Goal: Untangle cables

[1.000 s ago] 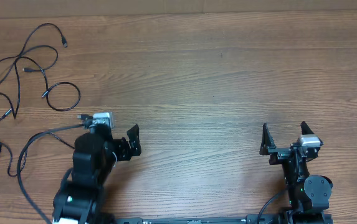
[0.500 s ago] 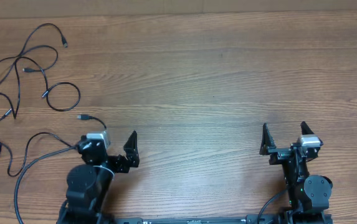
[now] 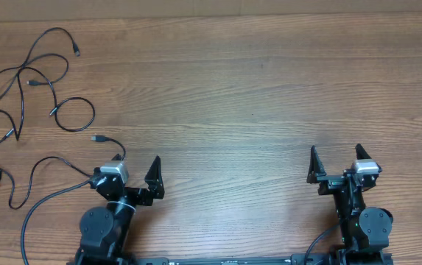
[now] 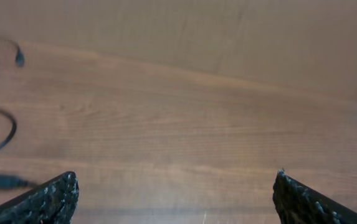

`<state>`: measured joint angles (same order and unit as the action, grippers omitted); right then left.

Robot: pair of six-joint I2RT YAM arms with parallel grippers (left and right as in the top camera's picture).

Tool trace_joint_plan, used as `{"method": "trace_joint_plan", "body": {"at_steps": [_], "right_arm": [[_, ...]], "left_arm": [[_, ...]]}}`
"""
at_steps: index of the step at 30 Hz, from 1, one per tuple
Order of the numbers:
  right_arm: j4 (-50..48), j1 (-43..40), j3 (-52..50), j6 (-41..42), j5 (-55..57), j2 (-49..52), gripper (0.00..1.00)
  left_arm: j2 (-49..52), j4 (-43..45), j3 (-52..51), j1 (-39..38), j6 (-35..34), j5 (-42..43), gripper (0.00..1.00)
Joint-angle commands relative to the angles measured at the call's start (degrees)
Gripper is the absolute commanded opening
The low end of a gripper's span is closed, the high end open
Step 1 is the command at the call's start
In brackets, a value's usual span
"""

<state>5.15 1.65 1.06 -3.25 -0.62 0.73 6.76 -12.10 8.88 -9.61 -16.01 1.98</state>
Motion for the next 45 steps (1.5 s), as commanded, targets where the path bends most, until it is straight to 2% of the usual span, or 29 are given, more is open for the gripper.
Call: {"method": "trace_joint_plan", "body": {"at_steps": [1, 7, 13, 16, 29, 31, 35, 37, 39, 40, 43, 45], "right_arm": [[-0.31, 0.5, -0.59, -0.22, 0.5, -0.46, 1.0], [-0.31, 0.5, -0.59, -0.22, 0.5, -0.46, 1.0], [-0.31, 0.5, -0.59, -0.22, 0.5, -0.46, 1.0], [-0.31, 0.5, -0.59, -0.22, 0.5, -0.46, 1.0], [-0.31, 0.5, -0.59, -0.22, 0.5, -0.46, 1.0], [-0.31, 0.5, -0.59, -0.22, 0.5, -0.46, 1.0], [-0.31, 0.5, -0.59, -0.22, 0.5, -0.46, 1.0], [-0.31, 0.5, -0.59, -0.22, 0.5, -0.46, 1.0], [-0.31, 0.5, -0.59, -0.22, 0.5, -0.46, 1.0], [-0.31, 0.5, -0.59, -0.22, 0.5, -0.46, 1.0], [-0.31, 0.5, -0.59, -0.22, 0.5, -0.46, 1.0], [-0.31, 0.5, -0.59, -0.22, 0.5, -0.46, 1.0]], "left_arm": [[-3.06, 3.32, -4.07, 0.37, 1.29, 1.07, 1.0], [-6.56, 9.05, -8.63, 0.37, 3.39, 1.03, 1.0], [-6.6, 10.32, -8.63, 0.37, 10.36, -0.76, 1.0], [-6.6, 8.66, -8.61, 0.37, 14.88, -4.59, 1.0], [-6.6, 7.82, -8.63, 4.35, 14.21, -6.01, 0.99], [-6.6, 7.8, -8.61, 4.35, 11.28, -5.99, 1.0], [-6.6, 7.8, -8.63, 4.35, 10.97, -7.15, 1.0], [-6.6, 8.07, -8.68, 4.35, 7.26, -9.73, 1.0], [-6.6, 8.09, -8.68, 4.35, 6.75, -10.08, 1.0], [-6.6, 8.09, -8.68, 4.35, 6.84, -10.05, 1.0], [-6.6, 7.72, -8.66, 4.35, 15.56, -6.86, 1.0], [-6.6, 7.65, -8.63, 4.46, 16.52, -6.64, 1.0]]}}
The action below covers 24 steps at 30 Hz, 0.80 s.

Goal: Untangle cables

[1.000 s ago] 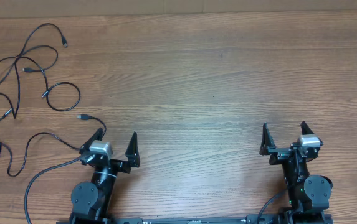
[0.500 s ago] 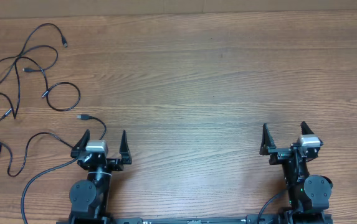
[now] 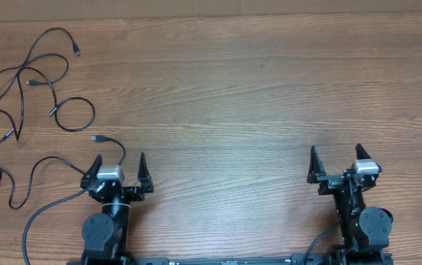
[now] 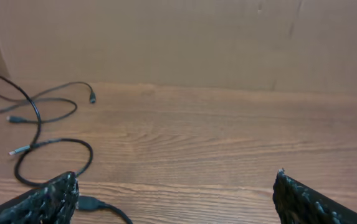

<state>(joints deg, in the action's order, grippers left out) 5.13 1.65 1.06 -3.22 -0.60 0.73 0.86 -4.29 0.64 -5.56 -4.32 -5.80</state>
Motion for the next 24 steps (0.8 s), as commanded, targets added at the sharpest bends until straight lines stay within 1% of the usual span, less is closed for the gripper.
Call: {"method": "trace_joint_plan", "body": {"at_steps": [1, 12, 17, 18, 21, 24], "right_arm": [[-0.28, 0.5, -0.59, -0.24, 0.48, -0.46, 1.0], [-0.28, 0.5, -0.59, -0.24, 0.48, -0.46, 1.0], [-0.28, 0.5, -0.59, -0.24, 0.48, -0.46, 1.0], [-0.28, 0.5, -0.59, -0.24, 0.48, -0.46, 1.0], [-0.28, 0.5, -0.59, -0.24, 0.48, -0.46, 1.0], [-0.28, 0.5, -0.59, -0.24, 0.48, -0.46, 1.0]], "left_arm": [[-0.7, -0.15, -0.39, 0.83, 4.74, 1.25, 1.0], [-0.7, -0.17, -0.39, 1.16, 3.58, 1.38, 0.99], [-0.7, -0.15, -0.39, 3.06, -2.4, 0.85, 1.0], [-0.7, -0.13, -0.39, 3.3, -2.49, 0.79, 1.0], [-0.7, -0.22, -0.39, 3.3, 0.68, 1.81, 1.0], [-0.7, -0.28, -0.37, 3.3, 0.76, 2.51, 1.0]]}}
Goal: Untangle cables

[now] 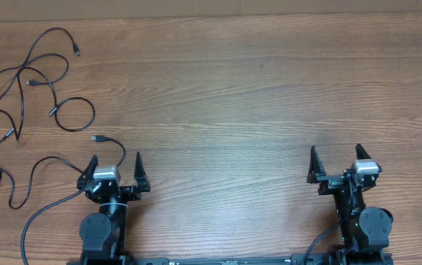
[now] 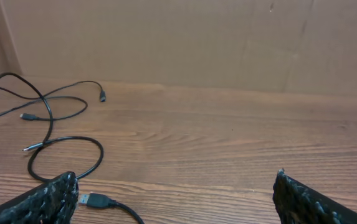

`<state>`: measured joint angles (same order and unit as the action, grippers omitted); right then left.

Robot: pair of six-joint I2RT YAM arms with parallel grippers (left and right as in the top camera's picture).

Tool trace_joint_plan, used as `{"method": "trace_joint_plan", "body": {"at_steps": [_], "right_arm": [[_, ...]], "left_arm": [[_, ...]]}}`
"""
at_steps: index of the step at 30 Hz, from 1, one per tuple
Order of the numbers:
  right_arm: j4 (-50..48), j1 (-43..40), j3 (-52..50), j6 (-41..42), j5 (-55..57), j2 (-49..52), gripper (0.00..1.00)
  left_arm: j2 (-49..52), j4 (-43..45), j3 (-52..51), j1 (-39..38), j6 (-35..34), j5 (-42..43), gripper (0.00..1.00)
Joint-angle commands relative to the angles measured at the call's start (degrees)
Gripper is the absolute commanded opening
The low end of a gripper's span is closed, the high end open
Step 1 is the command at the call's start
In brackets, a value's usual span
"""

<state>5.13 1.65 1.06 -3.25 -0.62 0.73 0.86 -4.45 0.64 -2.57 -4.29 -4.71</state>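
Black cables [image 1: 30,81] lie tangled in loops at the far left of the table, seen also as loops in the left wrist view [image 2: 53,134]. One cable ends in a USB plug [image 1: 99,138], lying just inside the left finger in the left wrist view [image 2: 94,200]. My left gripper [image 1: 114,171] stands open at the near left, facing the far edge, nothing between its fingers. My right gripper [image 1: 334,163] stands open at the near right, far from the cables.
A brown cardboard wall [image 2: 197,43] stands along the far edge of the wooden table [image 1: 255,96]. Another black cable loop [image 1: 19,184] lies left of my left arm, running back toward its base.
My left gripper has turned a little further left; the USB plug now shows next to its left finger and the cable loops sit more central in its view. The right arm is unchanged.
My left gripper first pointed to the right of the cables, showing only their ends at its view's left edge. It then faced more to the left with the loops in view, and now faces them slightly more. The cables have not moved.
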Motion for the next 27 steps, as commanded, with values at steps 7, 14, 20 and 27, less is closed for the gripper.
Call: {"method": "trace_joint_plan", "body": {"at_steps": [7, 14, 20, 27], "right_arm": [[-0.28, 0.5, -0.59, -0.22, 0.5, -0.46, 1.0], [-0.28, 0.5, -0.59, -0.22, 0.5, -0.46, 1.0], [-0.28, 0.5, -0.59, -0.22, 0.5, -0.46, 1.0], [-0.28, 0.5, -0.59, -0.22, 0.5, -0.46, 1.0]], "left_arm": [[-0.7, -0.17, -0.37, 0.28, 2.47, 1.77, 1.0], [-0.7, -0.17, -0.37, 0.28, 2.47, 1.79, 1.0], [-0.7, 0.17, -0.37, 0.28, 2.62, 1.57, 1.0], [-0.66, 0.17, -0.37, 0.31, 2.62, 1.57, 1.0]]}}
